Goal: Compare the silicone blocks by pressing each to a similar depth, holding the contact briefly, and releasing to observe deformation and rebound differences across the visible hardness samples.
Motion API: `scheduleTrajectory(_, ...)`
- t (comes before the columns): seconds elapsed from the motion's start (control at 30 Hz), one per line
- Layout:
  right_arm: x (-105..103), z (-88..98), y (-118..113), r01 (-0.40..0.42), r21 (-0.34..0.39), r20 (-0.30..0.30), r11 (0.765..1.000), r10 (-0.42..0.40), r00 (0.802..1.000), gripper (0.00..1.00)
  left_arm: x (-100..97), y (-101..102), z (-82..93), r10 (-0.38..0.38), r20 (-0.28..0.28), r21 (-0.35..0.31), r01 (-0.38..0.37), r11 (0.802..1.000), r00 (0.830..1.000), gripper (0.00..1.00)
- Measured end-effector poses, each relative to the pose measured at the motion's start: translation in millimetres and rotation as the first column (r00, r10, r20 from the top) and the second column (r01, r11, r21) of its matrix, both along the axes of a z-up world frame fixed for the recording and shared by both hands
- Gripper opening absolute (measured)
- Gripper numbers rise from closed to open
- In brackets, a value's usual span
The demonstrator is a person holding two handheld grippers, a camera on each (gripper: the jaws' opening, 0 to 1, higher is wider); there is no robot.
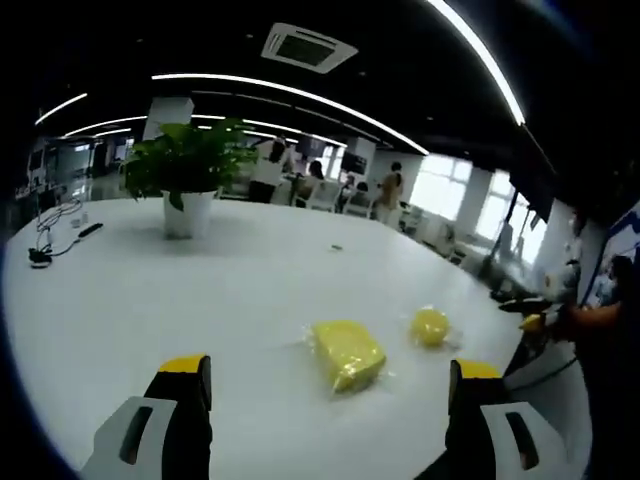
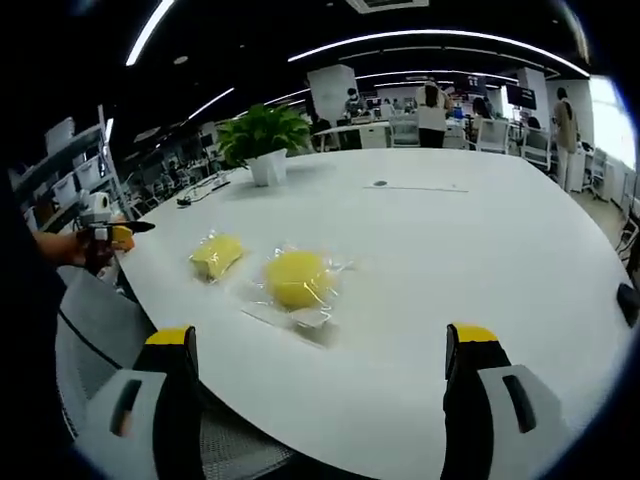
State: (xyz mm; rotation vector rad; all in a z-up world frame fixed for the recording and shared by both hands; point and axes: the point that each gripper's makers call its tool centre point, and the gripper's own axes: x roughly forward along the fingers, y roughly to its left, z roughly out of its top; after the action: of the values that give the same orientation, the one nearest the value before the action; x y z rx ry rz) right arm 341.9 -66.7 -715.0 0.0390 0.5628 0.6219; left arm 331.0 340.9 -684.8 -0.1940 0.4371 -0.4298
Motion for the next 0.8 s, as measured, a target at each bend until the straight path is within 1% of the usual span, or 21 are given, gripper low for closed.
scheduleTrajectory(0.13,-1,-1.2,1,0.000,0.006,-0.004,1.000,0.000,1.000,0.97,-2.6,-3,-3.5,-0.009,-0.016,-0.008,0.009,1.000,1.000,1.00)
scheduleTrajectory(0.3,0,1.9,-1,0.006,0.005,-0.003,1.000,-0.006,1.000,0.97,-1.2,-4,1.7,-0.018,0.000,-0.005,0.018,1.000,1.000,1.00)
scheduleTrajectory(0.53,3,6.3,-9,0.020,-0.002,0.012,1.000,-0.020,1.000,0.97,0.7,-4,1.0,-0.041,-0.003,0.008,0.041,0.999,0.999,1.00)
scheduleTrajectory(0.6,4,8.6,-9,0.022,-0.002,0.022,1.000,-0.022,1.000,0.97,2.2,-5,0.3,-0.043,-0.004,0.008,0.043,0.999,0.999,1.00)
scheduleTrajectory(0.8,7,7.1,-5,0.012,-0.002,0.023,1.000,-0.012,1.000,0.97,6.5,-8,-0.2,-0.039,-0.003,-0.001,0.039,0.999,0.999,1.00)
